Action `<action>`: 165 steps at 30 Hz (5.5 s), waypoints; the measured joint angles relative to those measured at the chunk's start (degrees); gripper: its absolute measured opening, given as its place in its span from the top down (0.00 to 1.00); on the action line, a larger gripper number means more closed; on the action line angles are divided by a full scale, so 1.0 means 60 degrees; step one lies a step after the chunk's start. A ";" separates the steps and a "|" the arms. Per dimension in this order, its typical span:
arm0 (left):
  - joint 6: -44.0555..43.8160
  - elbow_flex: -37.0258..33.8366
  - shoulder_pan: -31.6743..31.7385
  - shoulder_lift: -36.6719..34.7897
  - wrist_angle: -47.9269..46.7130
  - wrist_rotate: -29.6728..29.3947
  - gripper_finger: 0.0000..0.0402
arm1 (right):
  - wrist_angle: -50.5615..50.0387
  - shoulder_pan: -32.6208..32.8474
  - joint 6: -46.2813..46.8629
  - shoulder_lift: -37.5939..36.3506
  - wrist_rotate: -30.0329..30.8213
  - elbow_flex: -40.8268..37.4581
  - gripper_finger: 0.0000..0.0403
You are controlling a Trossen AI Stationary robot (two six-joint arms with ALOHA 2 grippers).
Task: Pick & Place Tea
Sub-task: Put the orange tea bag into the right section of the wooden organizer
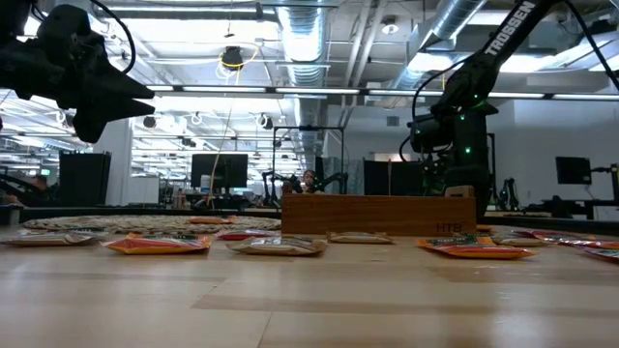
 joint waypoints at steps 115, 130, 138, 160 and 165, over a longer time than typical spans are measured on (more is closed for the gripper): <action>0.0040 0.0000 -0.0002 0.0005 -0.0076 0.0017 0.67 | -0.3251 0.6081 0.0478 -0.0787 0.1512 0.3530 1.00; 0.0018 0.0000 0.0001 0.0005 -0.0080 -0.0001 0.67 | -0.2859 0.5374 -0.0298 -0.0759 0.1533 0.3530 1.00; -0.0004 0.0000 -0.0002 0.0005 -0.0076 -0.0001 0.67 | -0.2840 0.5254 -0.0437 -0.0758 0.1300 0.3530 1.00; -0.0004 0.0000 0.0001 0.0005 -0.0066 0.0002 0.67 | -0.2138 0.5370 -0.0759 -0.0761 0.1281 0.2703 1.00; -0.0005 0.0000 -0.0001 0.0005 -0.0066 0.0002 0.67 | -0.2135 0.5370 -0.0851 -0.0761 0.1268 0.2703 1.00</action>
